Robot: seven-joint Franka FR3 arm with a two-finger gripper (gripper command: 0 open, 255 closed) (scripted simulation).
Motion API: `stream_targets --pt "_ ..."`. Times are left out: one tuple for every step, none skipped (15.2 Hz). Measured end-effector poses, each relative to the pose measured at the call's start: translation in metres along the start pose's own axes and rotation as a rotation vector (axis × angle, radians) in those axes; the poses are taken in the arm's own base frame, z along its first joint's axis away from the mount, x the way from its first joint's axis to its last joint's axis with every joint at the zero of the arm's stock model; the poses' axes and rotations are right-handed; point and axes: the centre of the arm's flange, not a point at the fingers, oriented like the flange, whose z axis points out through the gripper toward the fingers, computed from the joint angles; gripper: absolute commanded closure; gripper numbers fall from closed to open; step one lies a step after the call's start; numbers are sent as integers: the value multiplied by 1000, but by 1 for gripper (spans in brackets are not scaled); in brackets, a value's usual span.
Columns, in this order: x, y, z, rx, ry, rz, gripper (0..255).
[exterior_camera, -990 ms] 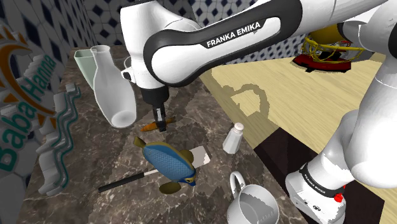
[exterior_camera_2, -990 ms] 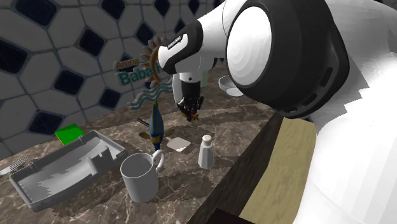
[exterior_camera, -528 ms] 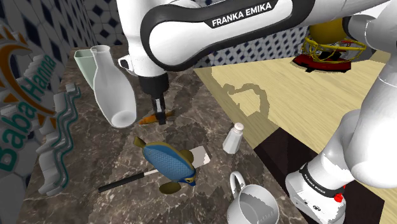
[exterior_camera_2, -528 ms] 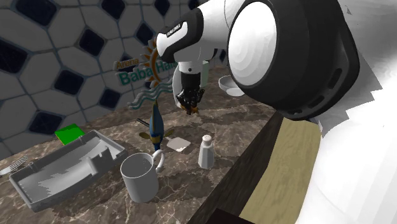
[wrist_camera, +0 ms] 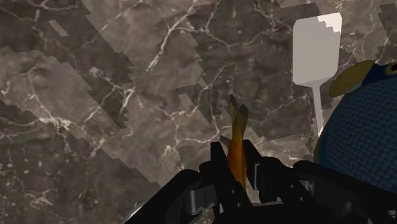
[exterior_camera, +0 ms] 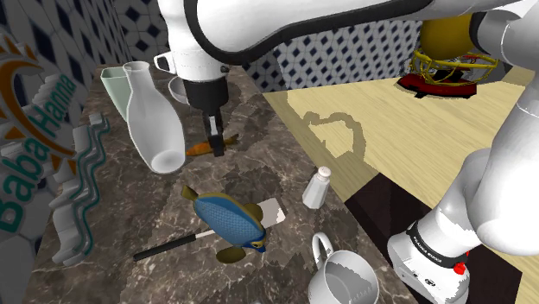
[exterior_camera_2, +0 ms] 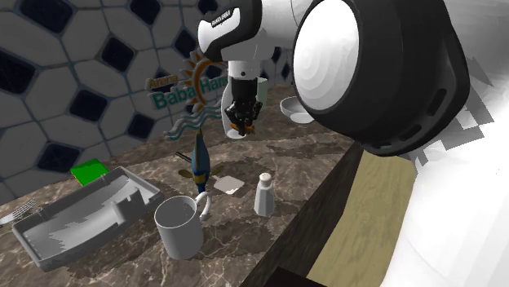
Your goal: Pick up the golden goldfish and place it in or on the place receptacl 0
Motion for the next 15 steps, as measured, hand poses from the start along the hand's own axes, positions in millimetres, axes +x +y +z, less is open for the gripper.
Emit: stream_targets --pt "-1 -1 -6 0 0 0 255" --pt "0 -1 -11 0 0 0 255" --pt "-1 -1 -16 0 0 0 255" --pt "0 -2 -23 0 0 0 255" --pt "-1 -2 -27 0 0 0 255" --pt "-2 -3 -32 0 0 0 255" --pt "-2 -4 -37 0 0 0 255" --pt "-2 -4 -43 0 0 0 255" --pt "-2 -5 -48 0 0 0 255" --pt "-4 -6 -52 0 0 0 255" --pt "-4 -7 -57 0 0 0 255" --pt "-4 -6 -63 0 0 0 255" --pt "-5 -7 -67 0 0 0 255" --pt "-5 -7 -73 0 0 0 255" --pt "-6 -7 -79 0 0 0 255"
